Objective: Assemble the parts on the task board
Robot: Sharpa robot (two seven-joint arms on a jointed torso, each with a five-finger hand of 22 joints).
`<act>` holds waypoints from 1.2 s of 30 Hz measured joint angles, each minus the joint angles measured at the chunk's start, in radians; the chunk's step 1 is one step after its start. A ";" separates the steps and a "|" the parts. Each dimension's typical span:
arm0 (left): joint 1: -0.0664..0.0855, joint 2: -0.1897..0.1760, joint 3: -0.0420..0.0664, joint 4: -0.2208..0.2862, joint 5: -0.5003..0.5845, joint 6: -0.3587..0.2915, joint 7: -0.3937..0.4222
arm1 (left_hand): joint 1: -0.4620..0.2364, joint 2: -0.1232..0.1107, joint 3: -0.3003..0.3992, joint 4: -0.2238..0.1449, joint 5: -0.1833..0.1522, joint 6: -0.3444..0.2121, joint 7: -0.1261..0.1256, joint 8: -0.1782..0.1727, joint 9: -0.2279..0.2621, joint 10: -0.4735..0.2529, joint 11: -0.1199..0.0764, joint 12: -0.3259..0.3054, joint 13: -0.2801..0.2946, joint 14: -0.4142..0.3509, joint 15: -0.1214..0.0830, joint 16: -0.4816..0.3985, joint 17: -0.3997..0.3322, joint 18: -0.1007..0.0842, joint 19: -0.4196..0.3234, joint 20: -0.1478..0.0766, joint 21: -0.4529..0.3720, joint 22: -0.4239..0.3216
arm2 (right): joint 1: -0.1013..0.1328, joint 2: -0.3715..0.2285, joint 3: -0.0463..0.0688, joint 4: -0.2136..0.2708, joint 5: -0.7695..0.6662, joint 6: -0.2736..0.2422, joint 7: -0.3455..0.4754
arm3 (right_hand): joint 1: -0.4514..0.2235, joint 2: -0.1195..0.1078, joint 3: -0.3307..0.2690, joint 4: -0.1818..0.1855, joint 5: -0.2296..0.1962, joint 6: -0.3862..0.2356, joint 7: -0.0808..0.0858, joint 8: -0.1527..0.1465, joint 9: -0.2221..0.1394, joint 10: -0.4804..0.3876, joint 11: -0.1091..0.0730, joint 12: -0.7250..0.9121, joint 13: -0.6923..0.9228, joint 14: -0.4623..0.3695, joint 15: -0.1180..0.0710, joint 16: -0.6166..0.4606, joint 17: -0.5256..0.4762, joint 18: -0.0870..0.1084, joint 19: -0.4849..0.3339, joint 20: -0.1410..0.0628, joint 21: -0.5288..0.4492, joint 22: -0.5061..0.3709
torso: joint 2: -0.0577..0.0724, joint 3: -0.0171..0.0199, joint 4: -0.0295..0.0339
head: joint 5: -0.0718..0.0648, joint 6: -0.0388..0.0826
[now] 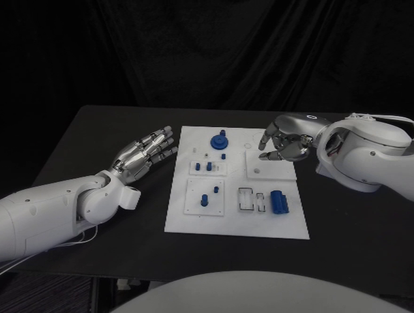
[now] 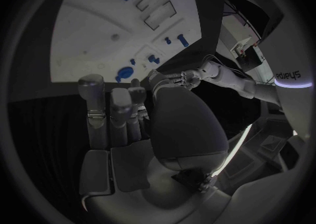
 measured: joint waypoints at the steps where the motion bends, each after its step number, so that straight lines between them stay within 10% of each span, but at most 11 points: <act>1: 0.000 -0.001 0.000 0.000 0.000 0.000 0.000 | 0.000 0.000 0.000 0.000 0.000 0.000 0.000 0.000 0.000 0.000 0.000 0.000 0.000 0.000 0.000 0.000 0.000 0.000 0.000 0.000 0.000 0.000 | -0.007 -0.012 0.000 0.001 0.028 0.024 -0.027 | -0.018 0.003 -0.011 0.000 -0.002 0.001 -0.001 0.006 0.008 0.030 0.001 0.057 0.070 0.021 -0.001 0.045 0.050 0.000 0.015 -0.002 0.032 0.000 | 0.000 -0.0004 0.0000 | -0.005 0.000; 6: 0.000 -0.003 0.000 0.002 0.000 -0.002 0.000 | 0.000 0.000 0.000 0.000 0.000 0.000 0.000 0.000 0.000 0.000 0.000 0.000 0.000 0.000 0.000 0.000 0.000 0.000 0.000 0.000 0.000 0.000 | -0.047 -0.042 -0.001 0.009 0.080 0.085 -0.110 | -0.108 0.010 -0.059 0.002 -0.019 0.004 -0.015 0.051 0.061 0.242 -0.014 0.349 0.292 0.070 -0.012 0.294 0.193 -0.040 0.115 -0.017 0.303 0.000 | -0.001 -0.0031 -0.0023 | -0.025 0.000; 18: 0.000 -0.006 0.000 0.003 0.000 -0.002 0.000 | 0.000 0.000 0.000 0.000 0.000 0.000 0.000 0.000 0.000 0.000 0.000 0.000 0.000 0.000 0.000 0.000 0.000 0.000 0.000 0.000 0.000 0.000 | -0.094 -0.042 -0.001 0.026 0.075 0.120 -0.238 | -0.321 0.035 -0.081 0.010 -0.024 0.005 -0.052 0.235 0.287 0.259 -0.031 0.408 0.298 0.070 -0.037 0.386 0.195 -0.095 0.134 -0.039 0.638 0.000 | 0.002 -0.0031 -0.0060 | -0.085 0.000; 26: 0.000 -0.007 0.000 0.004 0.000 -0.002 0.000 | 0.000 0.000 0.000 0.000 0.000 0.000 0.000 0.000 0.000 0.000 0.000 0.000 0.000 0.000 0.000 0.000 0.000 0.000 0.000 0.000 0.000 0.000 | -0.106 -0.031 -0.001 0.038 0.036 0.120 -0.274 | -0.320 0.029 -0.066 0.007 -0.040 0.009 -0.056 0.236 0.315 0.258 -0.030 0.408 0.298 0.070 -0.044 0.385 0.195 -0.094 0.133 -0.047 0.677 0.000 | 0.002 0.0000 -0.0040 | -0.119 0.000; 36: 0.000 -0.007 0.000 0.004 0.000 -0.002 0.000 | 0.000 0.000 0.003 -0.003 0.005 0.000 0.000 0.000 0.000 0.000 0.000 0.000 0.000 0.000 0.000 0.000 0.000 0.000 0.000 0.000 0.000 -0.001 | -0.130 -0.016 -0.001 0.038 0.006 0.121 -0.288 | -0.282 0.024 -0.049 -0.005 -0.027 0.009 -0.056 0.218 0.328 0.258 -0.030 0.408 0.298 0.070 -0.051 0.385 0.195 -0.094 0.136 -0.052 0.683 0.000 | 0.002 -0.0024 -0.0041 | -0.122 0.000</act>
